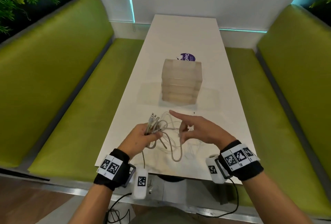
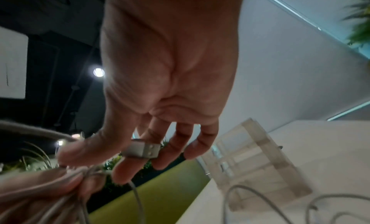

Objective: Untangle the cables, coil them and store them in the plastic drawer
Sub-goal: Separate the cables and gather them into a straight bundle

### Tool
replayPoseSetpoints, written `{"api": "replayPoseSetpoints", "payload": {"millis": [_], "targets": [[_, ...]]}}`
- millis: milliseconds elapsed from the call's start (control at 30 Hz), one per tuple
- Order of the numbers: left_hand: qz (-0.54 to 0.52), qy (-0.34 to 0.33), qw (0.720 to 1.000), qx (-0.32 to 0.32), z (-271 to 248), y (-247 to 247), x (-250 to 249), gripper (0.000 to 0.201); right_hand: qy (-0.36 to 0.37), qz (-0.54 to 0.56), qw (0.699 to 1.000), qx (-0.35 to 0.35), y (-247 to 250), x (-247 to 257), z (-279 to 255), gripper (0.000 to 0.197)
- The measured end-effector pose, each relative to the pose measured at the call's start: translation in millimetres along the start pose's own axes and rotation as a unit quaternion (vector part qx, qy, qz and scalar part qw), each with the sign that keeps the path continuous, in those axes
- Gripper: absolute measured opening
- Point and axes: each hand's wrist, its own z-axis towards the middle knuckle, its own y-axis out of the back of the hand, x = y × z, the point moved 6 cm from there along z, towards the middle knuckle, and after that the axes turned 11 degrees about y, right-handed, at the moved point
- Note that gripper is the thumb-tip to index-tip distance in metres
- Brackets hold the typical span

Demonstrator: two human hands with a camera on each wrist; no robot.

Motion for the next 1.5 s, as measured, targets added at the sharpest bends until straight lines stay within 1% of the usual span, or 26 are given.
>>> {"api": "replayPoseSetpoints", "payload": {"millis": [67,133,200,333,400,467,533,567,600,633,667,733,800,967,1167,1233,1300,1367,1433,1500], "targets": [[0.034,0.006,0.997,0.076,-3.3,-15.2,0.1,0.018,-0.001,0.036,0.999,0.026,-7.3,8.0,3.1,0.073],[0.066,0.011,0.991,0.113,-7.7,-25.4,-3.2,0.02,-0.014,0.07,0.997,0.025,-12.1,6.4,6.8,0.061],[0.081,0.012,0.989,0.126,-9.9,-30.1,-3.8,0.024,-0.035,0.086,0.995,0.026,-15.4,1.0,8.2,0.049],[0.096,0.015,0.983,0.158,-13.8,-30.7,-1.0,0.035,-0.048,0.098,0.991,0.081,-29.7,-1.6,6.9,0.019],[0.093,0.017,0.982,0.166,-14.4,-31.3,-1.4,0.038,-0.045,0.096,0.991,0.075,-33.5,-1.0,7.9,0.012],[0.084,0.011,0.984,0.158,-14.5,-30.7,-2.4,0.033,-0.044,0.079,0.995,0.049,-33.7,-0.9,9.4,0.007],[0.028,0.009,0.991,0.128,-12.7,-24.7,-3.1,0.013,-0.051,0.06,0.997,0.009,-31.1,-5.6,9.1,0.015],[-0.021,0.006,0.994,0.104,-11.1,-18.6,-2.4,0.01,-0.059,0.059,0.996,-0.005,-30.7,-8.7,7.6,0.015],[-0.077,0.004,0.994,0.08,-8.7,-11.7,-0.7,0.021,-0.067,0.062,0.996,-0.008,-31.8,-11.6,5.4,0.013],[-0.122,0.003,0.991,0.059,-5.9,-4.1,0.9,0.029,-0.072,0.067,0.995,0.001,-34.9,-13.0,3.0,0.011],[-0.152,-0.006,0.988,0.04,-3.9,2.4,0.9,0.032,-0.078,0.075,0.994,0.017,-40.4,-15.4,0.2,0.009],[-0.173,-0.03,0.984,0.015,-2.7,10.5,-1.6,0.026,-0.083,0.081,0.992,0.058,-55.0,-17.6,-5.1,0.007],[-0.181,-0.041,0.983,-0.003,-1.5,14.2,-3.3,0.02,-0.091,0.058,0.99,0.088,-71.5,-21.5,-9.6,0.008],[-0.2,-0.048,0.978,-0.021,-0.3,17.3,-1.3,0.015,-0.137,0.005,0.987,0.088,-104.5,-45.1,-23.5,0.022],[-0.225,-0.048,0.973,-0.027,0.1,19.4,1.9,0.01,-0.18,-0.052,0.979,0.075,-119.0,-64.2,-35.8,0.031],[-0.232,-0.048,0.971,-0.025,0.0,20.0,1.4,0.01,-0.186,-0.052,0.976,0.098,-124.6,-66.5,-38.5,0.033],[-0.243,-0.048,0.969,-0.019,0.1,20.0,0.9,0.01,-0.197,-0.047,0.971,0.128,-127.8,-67.8,-42.2,0.045],[-0.255,-0.047,0.966,-0.012,-0.2,19.9,0.5,0.011,-0.201,-0.039,0.969,0.141,-123.6,-68.8,-44.5,0.051],[-0.263,-0.045,0.964,-0.007,-0.4,19.0,0.4,0.014,-0.198,-0.047,0.971,0.128,-112.4,-68.9,-44.4,0.05],[-0.274,-0.044,0.961,-0.002,-0.1,17.1,0.1,0.016,-0.189,-0.015,0.979,0.077,-100.1,-66.9,-42.2,0.056]]}}
